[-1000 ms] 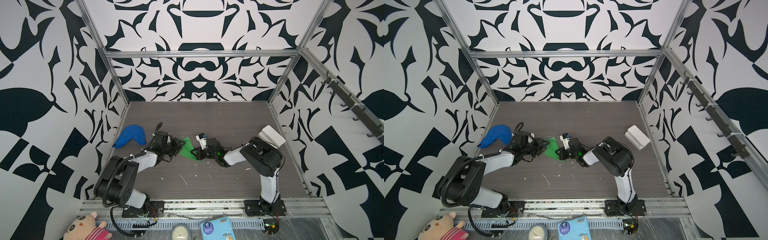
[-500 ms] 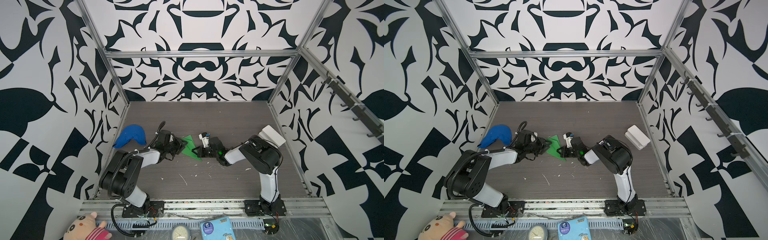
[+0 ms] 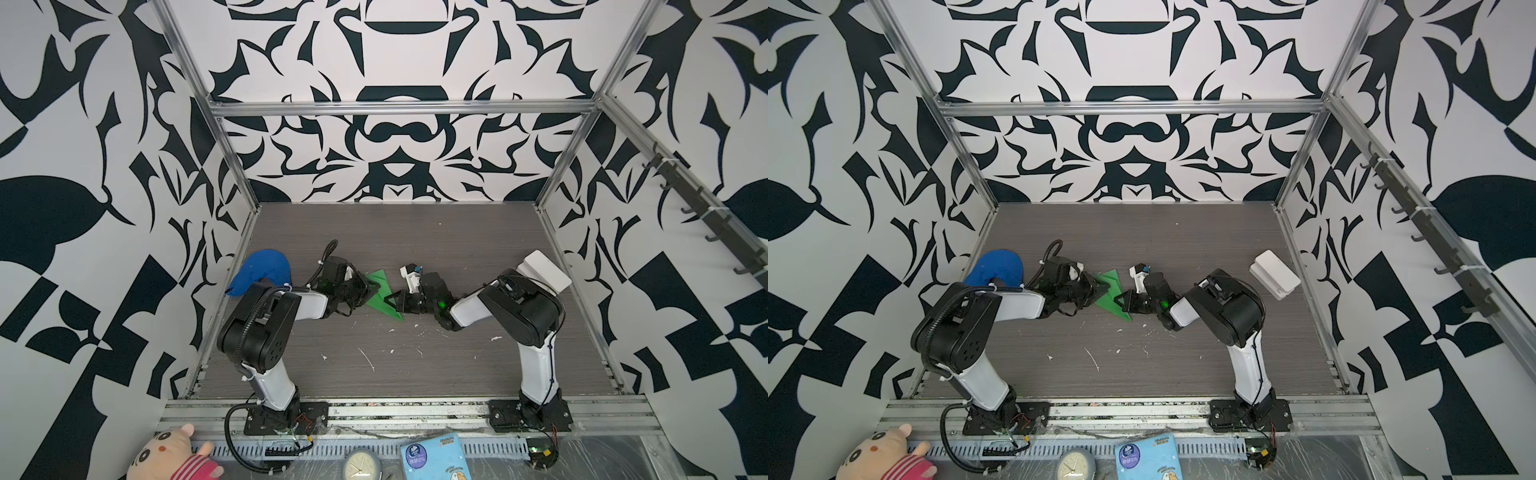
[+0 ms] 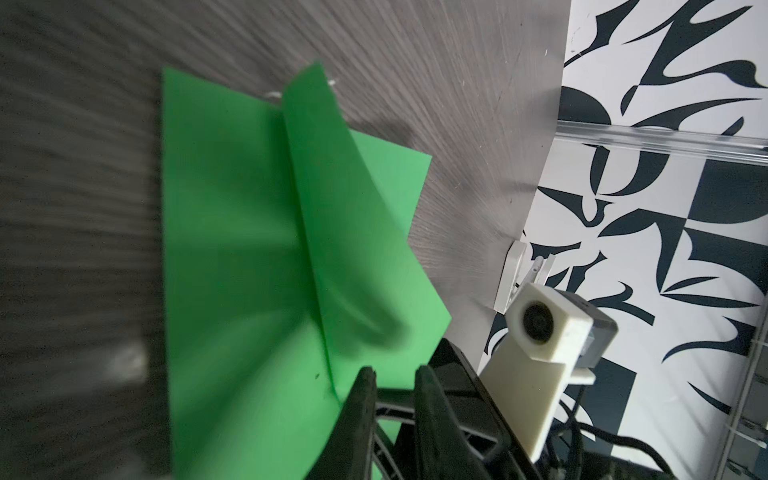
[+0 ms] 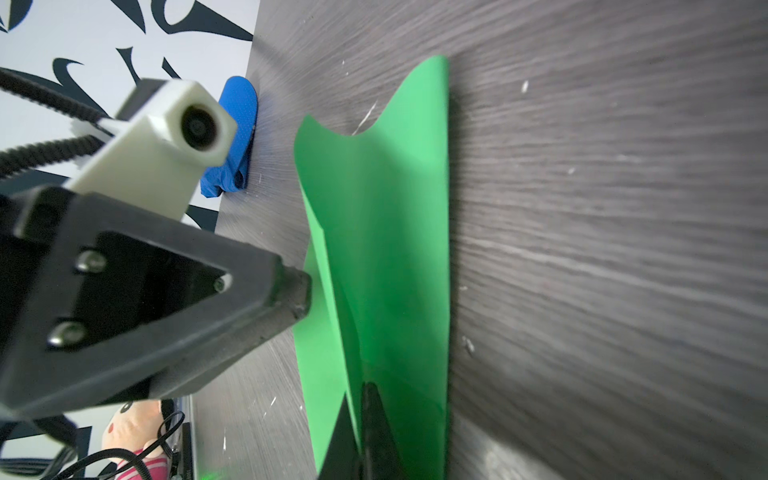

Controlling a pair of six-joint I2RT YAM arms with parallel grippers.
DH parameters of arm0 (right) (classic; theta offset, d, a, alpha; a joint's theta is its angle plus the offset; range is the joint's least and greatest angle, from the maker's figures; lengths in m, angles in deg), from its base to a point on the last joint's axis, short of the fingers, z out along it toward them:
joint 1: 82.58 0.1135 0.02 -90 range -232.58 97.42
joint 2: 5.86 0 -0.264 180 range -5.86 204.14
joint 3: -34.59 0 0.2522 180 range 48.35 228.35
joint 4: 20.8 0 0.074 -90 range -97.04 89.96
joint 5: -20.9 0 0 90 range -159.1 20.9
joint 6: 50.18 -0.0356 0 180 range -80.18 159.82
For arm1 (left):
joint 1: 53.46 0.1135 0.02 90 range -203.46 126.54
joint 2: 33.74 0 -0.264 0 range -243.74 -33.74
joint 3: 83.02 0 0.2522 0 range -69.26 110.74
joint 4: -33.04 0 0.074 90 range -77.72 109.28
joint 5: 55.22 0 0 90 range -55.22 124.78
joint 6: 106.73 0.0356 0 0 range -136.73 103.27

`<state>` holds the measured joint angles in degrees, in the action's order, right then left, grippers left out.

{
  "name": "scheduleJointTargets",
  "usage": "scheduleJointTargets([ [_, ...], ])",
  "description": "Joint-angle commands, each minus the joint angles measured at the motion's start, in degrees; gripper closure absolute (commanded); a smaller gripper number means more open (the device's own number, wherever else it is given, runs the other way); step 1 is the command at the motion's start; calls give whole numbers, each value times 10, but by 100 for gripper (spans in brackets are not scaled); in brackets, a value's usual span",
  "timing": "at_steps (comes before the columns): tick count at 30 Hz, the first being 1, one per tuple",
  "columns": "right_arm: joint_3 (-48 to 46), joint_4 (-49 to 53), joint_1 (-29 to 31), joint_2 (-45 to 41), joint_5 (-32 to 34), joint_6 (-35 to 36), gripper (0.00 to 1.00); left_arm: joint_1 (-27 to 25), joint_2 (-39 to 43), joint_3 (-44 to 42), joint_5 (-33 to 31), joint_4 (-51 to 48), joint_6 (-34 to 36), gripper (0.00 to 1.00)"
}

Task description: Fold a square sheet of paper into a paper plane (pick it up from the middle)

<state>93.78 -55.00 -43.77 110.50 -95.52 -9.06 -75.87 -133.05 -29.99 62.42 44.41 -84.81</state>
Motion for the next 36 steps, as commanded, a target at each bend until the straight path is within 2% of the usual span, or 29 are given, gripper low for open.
scheduleJointTargets([
  [1, 9, 3, -3, 16, -8, -8, 100, -2, -18, 19, 19, 28, -2, 82],
  [16, 4, 29, -3, 15, -12, 13, 100, -2, -47, 12, 19, 53, 1, 88],
  [22, 4, 52, -3, 9, -12, 34, 92, -3, -47, 1, 12, 47, 8, 90],
  [36, 12, 60, -5, 13, -25, 29, 89, -2, -61, -7, 6, 44, 13, 91],
])
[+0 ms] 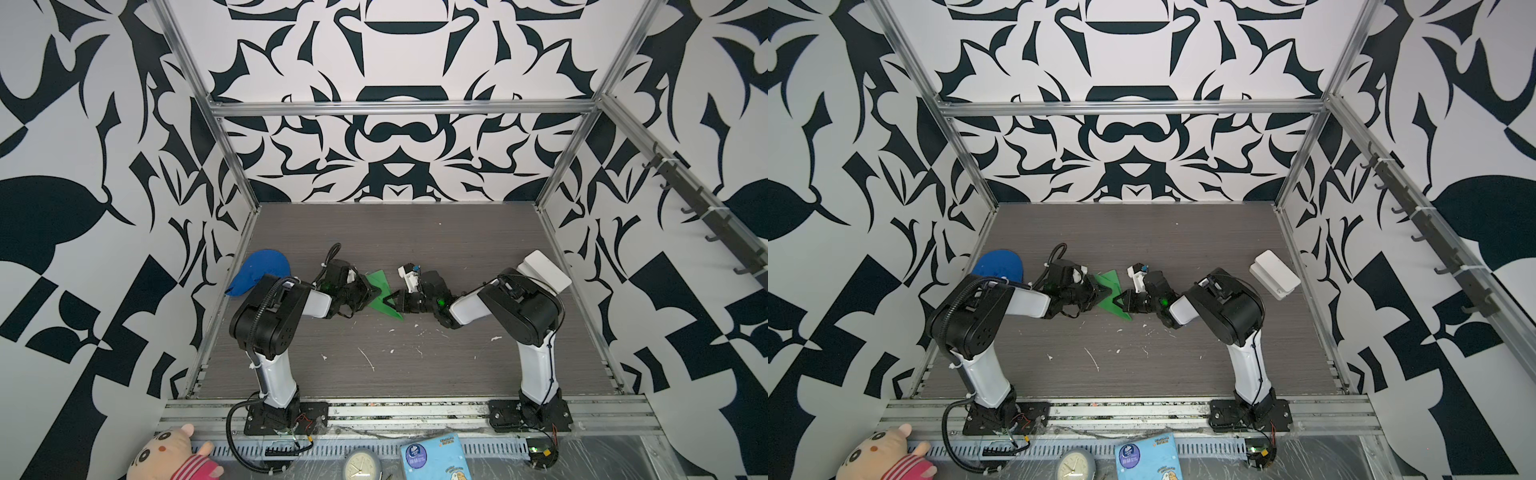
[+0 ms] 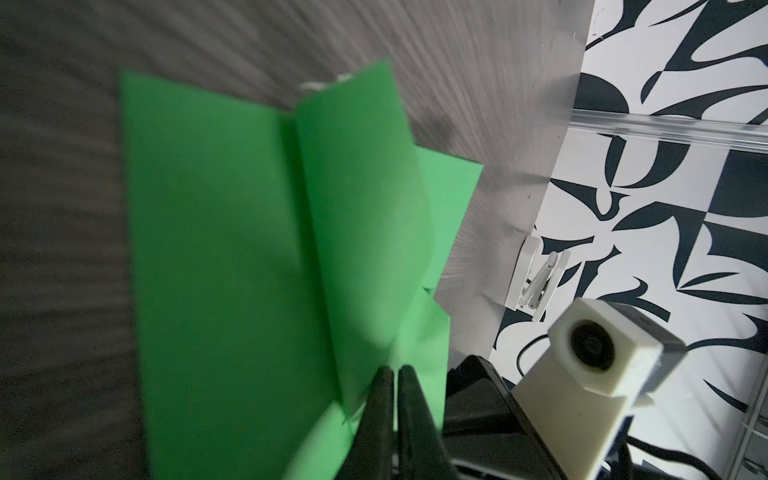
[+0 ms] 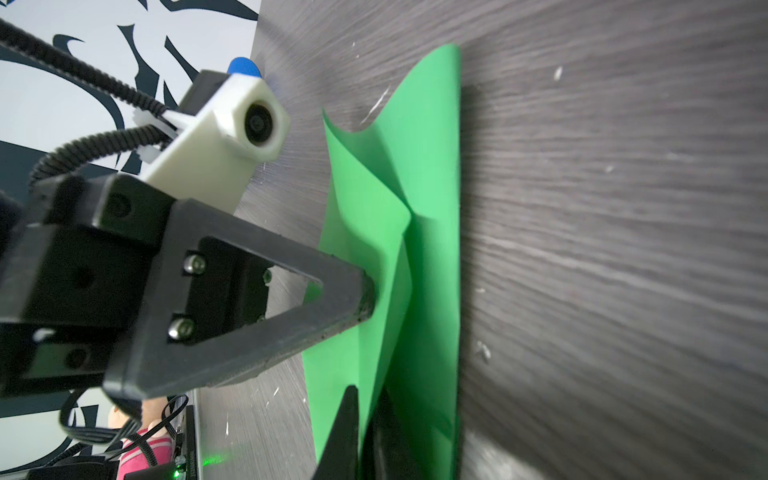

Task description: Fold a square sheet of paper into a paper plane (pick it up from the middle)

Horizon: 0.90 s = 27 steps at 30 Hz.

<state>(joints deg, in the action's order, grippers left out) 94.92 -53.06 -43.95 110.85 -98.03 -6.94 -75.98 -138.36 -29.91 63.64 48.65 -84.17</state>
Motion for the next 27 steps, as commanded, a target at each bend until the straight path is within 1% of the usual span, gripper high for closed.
scheduleJointTargets([
  [1, 0, 40, -4, 10, 0, 7, 89, -1, -7, -8, -8, 1, 6, 91],
  [11, -2, 32, -11, 3, -12, -9, 88, -1, -7, -4, -3, 3, 16, 90],
  [16, 7, 54, -13, -9, -19, -4, 86, -1, -8, -5, -4, -3, 21, 90],
  [19, 7, 64, -14, -18, -24, 0, 83, -1, -8, -7, -4, -2, 21, 90],
  [22, 19, 96, -14, -23, -32, 6, 82, 0, -8, -7, -4, -2, 21, 90],
  [27, 18, 105, -14, -35, -35, 1, 80, -1, -10, -7, -4, -2, 22, 90],
])
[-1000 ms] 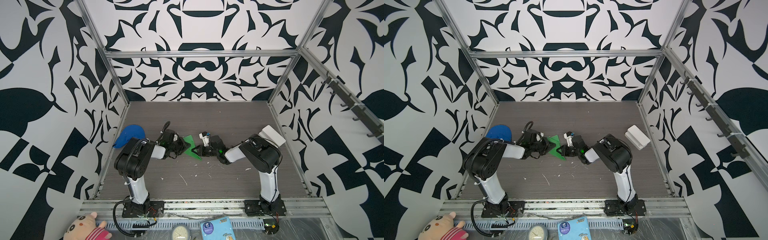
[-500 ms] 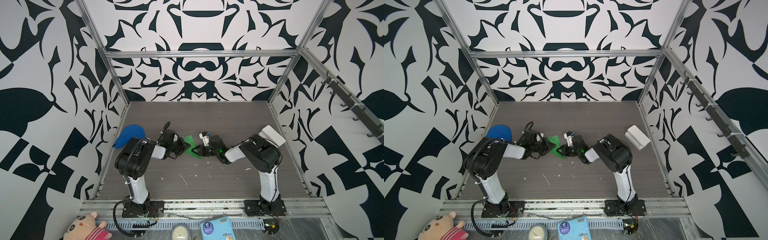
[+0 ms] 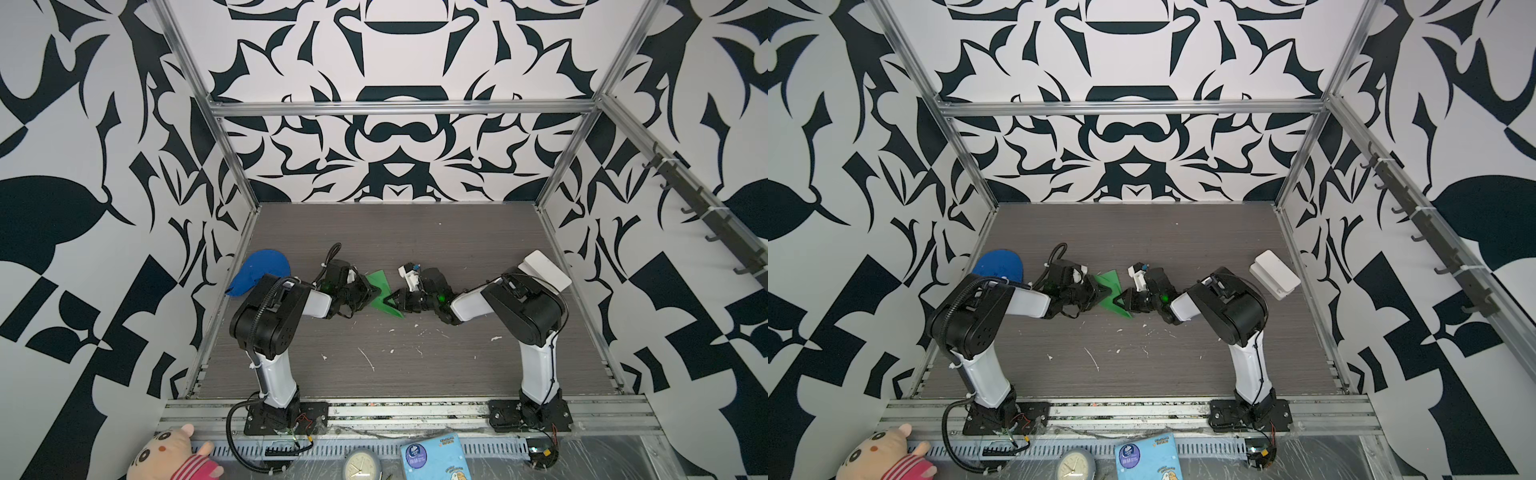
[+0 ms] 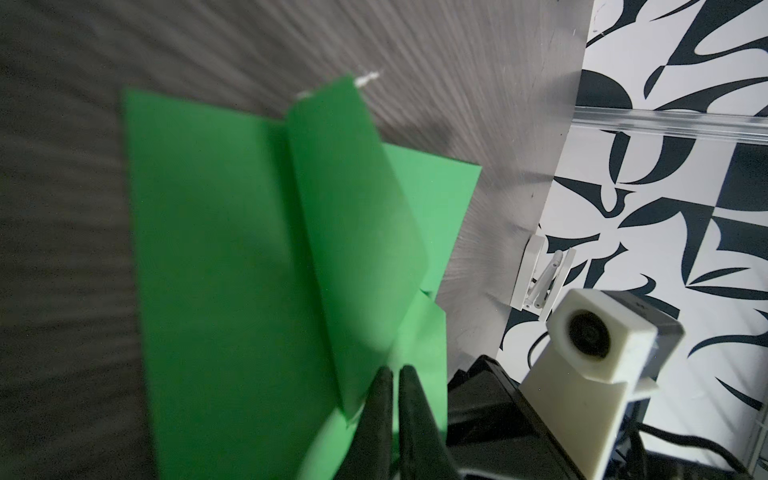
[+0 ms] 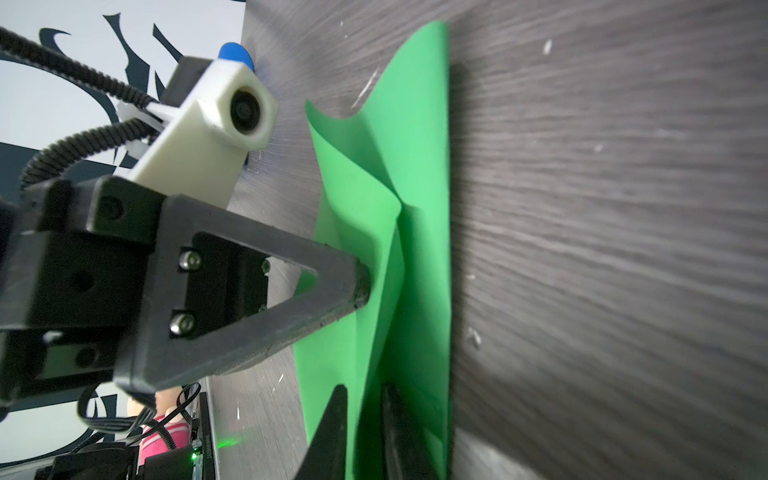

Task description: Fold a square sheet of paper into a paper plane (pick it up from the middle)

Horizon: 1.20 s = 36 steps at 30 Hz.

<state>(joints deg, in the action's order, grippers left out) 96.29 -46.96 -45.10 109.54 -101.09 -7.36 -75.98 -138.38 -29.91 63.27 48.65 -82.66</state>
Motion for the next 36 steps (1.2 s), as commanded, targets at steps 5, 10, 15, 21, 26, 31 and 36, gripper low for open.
scheduleJointTargets([
  [5, 0, 64, -2, -36, 0, 14, 80, -1, -11, -8, 0, -1, 7, 90],
  [10, -8, 88, -3, -50, 3, 22, 80, -1, -11, -8, 0, 0, 6, 90],
  [15, -20, 96, -4, -67, 1, 22, 80, -1, -10, -9, 0, 0, 6, 90],
  [21, -32, 116, -5, -78, 18, 24, 85, -1, -8, -8, 1, 1, 6, 90],
  [26, -45, 107, -5, -74, 32, 12, 89, -1, -3, -4, 11, 13, 4, 88],
  [31, -51, 102, -4, -63, 37, 19, 90, -1, 20, -7, 19, 30, 4, 81],
  [36, -57, 95, -5, -55, 42, 21, 91, -1, 48, -23, 15, 18, 15, 79],
])
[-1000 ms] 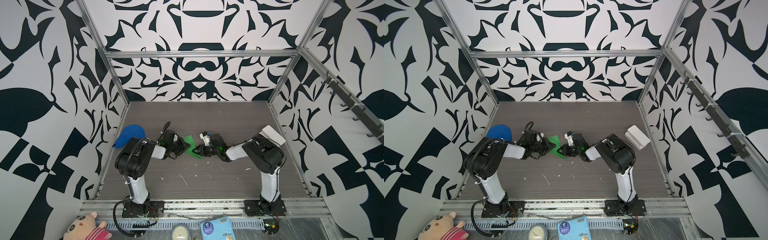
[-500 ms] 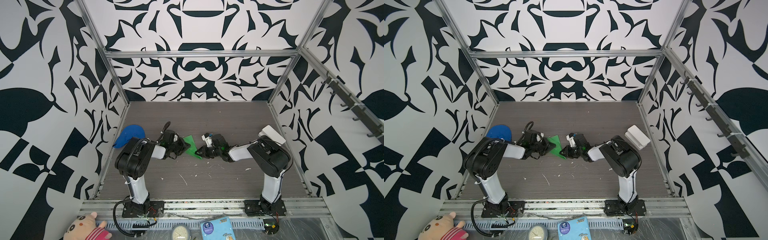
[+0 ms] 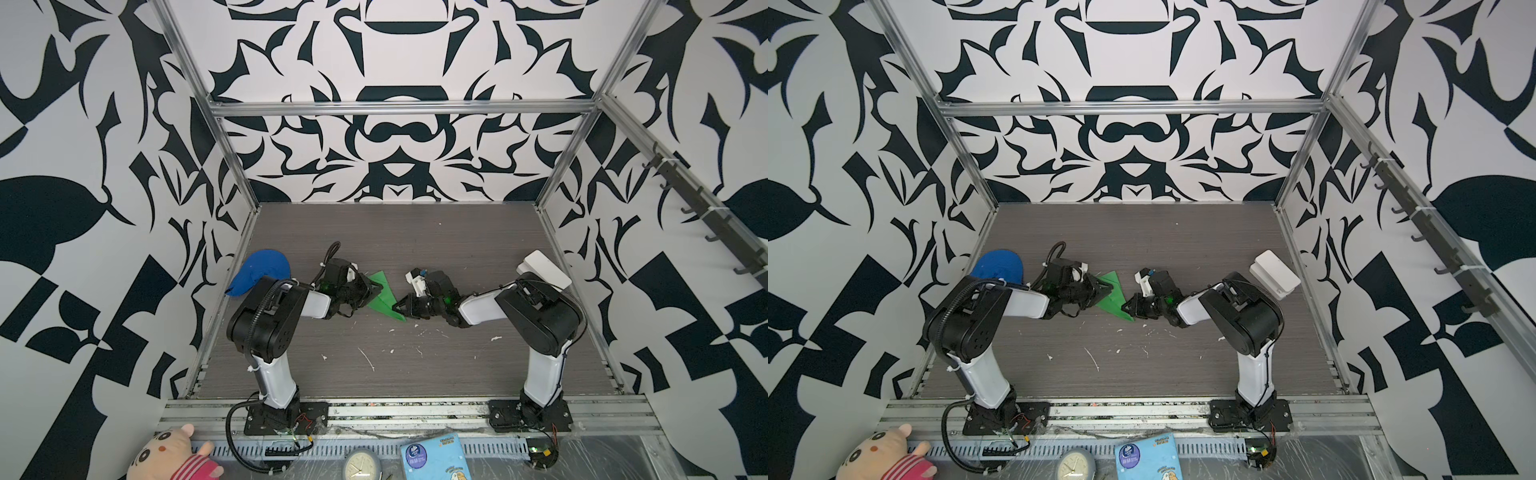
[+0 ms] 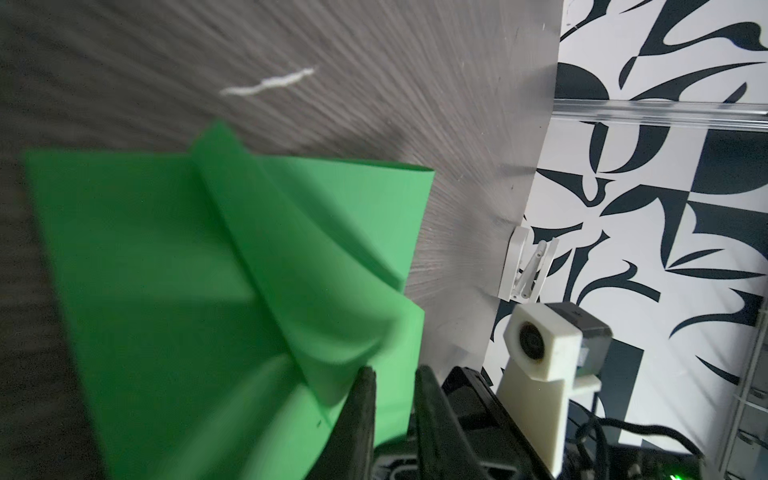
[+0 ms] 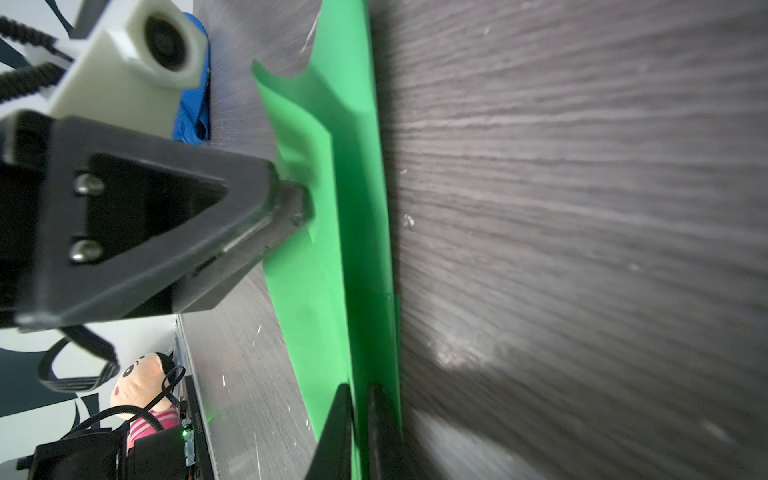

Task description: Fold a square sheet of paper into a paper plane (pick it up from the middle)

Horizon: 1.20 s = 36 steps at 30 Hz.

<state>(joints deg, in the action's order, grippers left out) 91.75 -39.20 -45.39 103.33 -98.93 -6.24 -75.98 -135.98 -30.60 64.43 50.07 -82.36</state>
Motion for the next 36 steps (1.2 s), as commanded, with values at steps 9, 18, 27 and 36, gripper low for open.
scheduleJointTargets([
  [9, -15, 17, -2, 4, 34, -3, 95, -4, 21, -28, 2, 4, 15, 83],
  [18, 13, 63, 4, 11, 17, 52, 95, -7, -1, -13, 10, 25, 8, 84],
  [27, 31, 109, 5, 18, 16, 83, 94, -12, -3, -21, 22, 67, 1, 83],
  [36, 36, 127, 8, 15, 21, 100, 91, -17, -28, -15, 8, 38, 5, 87],
])
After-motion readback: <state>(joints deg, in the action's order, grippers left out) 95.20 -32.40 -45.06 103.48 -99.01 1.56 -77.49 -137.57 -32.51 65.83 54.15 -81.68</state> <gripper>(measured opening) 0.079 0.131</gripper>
